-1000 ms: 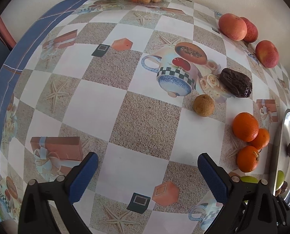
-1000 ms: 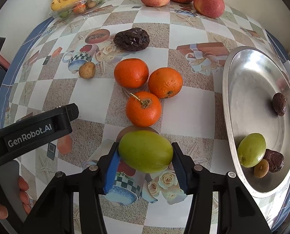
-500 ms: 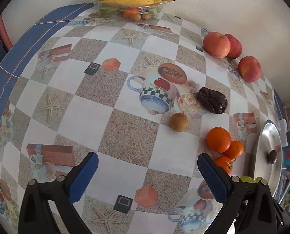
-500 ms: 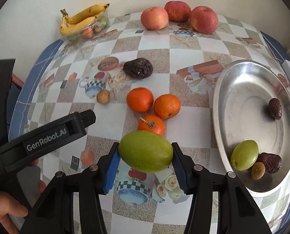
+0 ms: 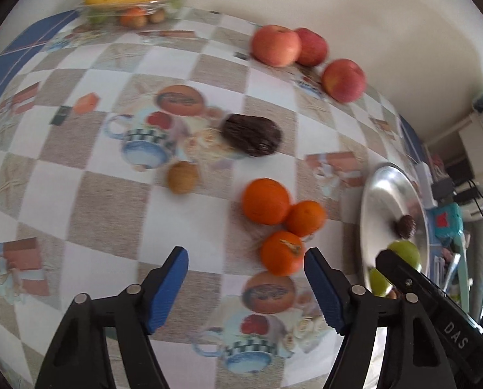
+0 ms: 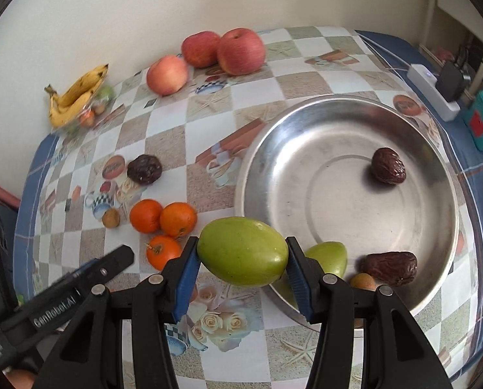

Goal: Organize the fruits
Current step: 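Grasp a small orange with the left tool while the right tool holds the pear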

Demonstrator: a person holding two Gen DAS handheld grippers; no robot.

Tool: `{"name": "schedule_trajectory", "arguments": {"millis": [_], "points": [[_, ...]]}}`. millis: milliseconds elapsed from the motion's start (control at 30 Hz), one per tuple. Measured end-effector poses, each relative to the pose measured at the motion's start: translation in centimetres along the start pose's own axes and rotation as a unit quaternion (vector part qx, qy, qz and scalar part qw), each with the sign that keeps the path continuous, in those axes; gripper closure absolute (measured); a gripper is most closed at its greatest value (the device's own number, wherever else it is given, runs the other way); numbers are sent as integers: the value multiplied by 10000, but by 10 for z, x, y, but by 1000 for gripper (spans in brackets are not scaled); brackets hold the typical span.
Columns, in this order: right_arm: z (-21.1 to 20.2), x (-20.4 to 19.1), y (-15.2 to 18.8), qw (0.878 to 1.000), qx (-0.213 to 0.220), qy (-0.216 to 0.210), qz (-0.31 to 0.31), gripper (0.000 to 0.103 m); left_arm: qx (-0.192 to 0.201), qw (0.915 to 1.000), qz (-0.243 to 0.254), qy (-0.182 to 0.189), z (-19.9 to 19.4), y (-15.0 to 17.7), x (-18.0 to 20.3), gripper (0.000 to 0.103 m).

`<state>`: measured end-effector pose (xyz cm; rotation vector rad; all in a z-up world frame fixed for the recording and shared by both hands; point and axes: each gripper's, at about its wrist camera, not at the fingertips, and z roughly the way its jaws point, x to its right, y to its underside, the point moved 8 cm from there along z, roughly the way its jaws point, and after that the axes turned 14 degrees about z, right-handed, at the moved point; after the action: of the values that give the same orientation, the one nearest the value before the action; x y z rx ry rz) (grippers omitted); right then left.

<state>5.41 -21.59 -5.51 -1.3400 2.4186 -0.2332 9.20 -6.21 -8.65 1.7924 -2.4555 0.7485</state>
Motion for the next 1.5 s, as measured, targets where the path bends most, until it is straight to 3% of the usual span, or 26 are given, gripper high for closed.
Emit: {"name": "schedule_trajectory", "arguments": {"millis": [167,267,300,533,667,1267,1500], "points": [[-4,12,-6,9997,67,-18,237,49,18,9994,328,129,10,-4,23,36],[-4,16,-8,9995,71,-24,302,49,-30,9990,360,279,17,-5,30,52],[-4,16,-8,9995,70,-25,310,49,-36,9988,380,301,19,-5,32,52],[-4,14,-7,9996,67,-35,265,49,-17,9983,590,5,23,-6,33,55],[-4,14,-7,9996,63,-29,256,49,-98,9983,569,-120,26,-4,27,65],[-1,21,-8,9991,3,-56,421,49,174,9995,134,227,3,-12,20,67],[-2,25,-10,9988,17,-59,486,49,384,9982,213,413,-10,-18,30,67]]}}
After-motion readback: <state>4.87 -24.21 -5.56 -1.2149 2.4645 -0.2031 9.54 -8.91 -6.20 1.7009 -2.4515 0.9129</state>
